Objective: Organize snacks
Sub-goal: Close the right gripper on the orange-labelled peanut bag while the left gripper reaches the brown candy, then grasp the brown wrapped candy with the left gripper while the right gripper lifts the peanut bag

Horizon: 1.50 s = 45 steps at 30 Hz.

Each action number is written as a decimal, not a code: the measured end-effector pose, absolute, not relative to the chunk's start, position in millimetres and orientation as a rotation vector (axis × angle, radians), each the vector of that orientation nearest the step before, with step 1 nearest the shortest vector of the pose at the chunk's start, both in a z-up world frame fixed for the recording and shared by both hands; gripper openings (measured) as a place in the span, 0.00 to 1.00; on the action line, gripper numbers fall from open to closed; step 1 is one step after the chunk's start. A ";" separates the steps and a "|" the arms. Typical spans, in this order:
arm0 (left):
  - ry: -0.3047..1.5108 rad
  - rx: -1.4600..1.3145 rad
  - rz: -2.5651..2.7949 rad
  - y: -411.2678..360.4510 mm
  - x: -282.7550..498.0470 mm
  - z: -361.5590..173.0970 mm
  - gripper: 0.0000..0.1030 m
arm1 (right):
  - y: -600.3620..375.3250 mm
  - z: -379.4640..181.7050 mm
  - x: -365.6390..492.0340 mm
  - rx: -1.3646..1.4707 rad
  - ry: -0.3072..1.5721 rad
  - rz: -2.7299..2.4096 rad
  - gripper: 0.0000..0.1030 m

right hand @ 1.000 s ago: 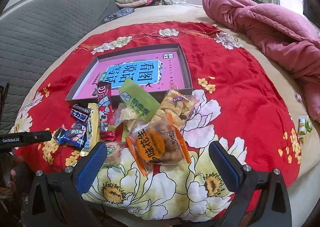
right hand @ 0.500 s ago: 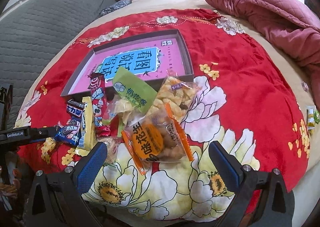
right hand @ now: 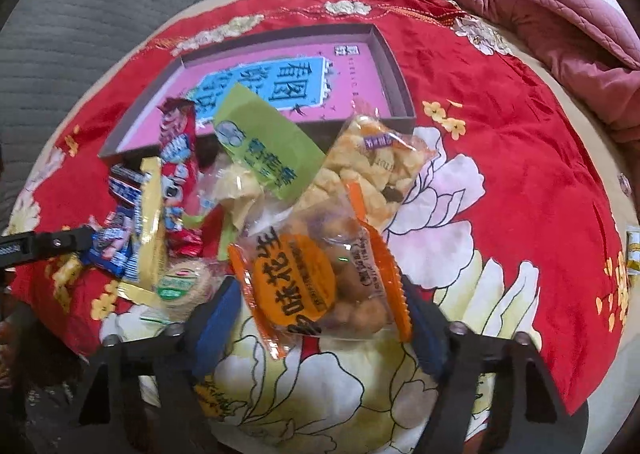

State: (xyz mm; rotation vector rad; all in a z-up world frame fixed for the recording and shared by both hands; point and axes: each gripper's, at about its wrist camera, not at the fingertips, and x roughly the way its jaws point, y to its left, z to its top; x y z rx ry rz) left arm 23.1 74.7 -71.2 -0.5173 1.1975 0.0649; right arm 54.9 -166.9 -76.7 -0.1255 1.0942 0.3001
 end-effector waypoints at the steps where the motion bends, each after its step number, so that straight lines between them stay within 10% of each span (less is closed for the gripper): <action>1: 1.196 -0.523 0.059 74.7 23.6 -71.5 0.42 | -167.0 -77.6 54.5 -0.124 1.097 0.305 0.63; 5: 1.198 -0.542 0.031 75.3 24.2 -74.0 0.27 | -165.6 -74.9 50.2 -0.138 1.082 0.309 0.60; 45: 1.183 -0.747 0.023 112.6 12.6 -79.7 0.26 | -195.9 -44.2 38.9 0.050 1.001 0.350 0.55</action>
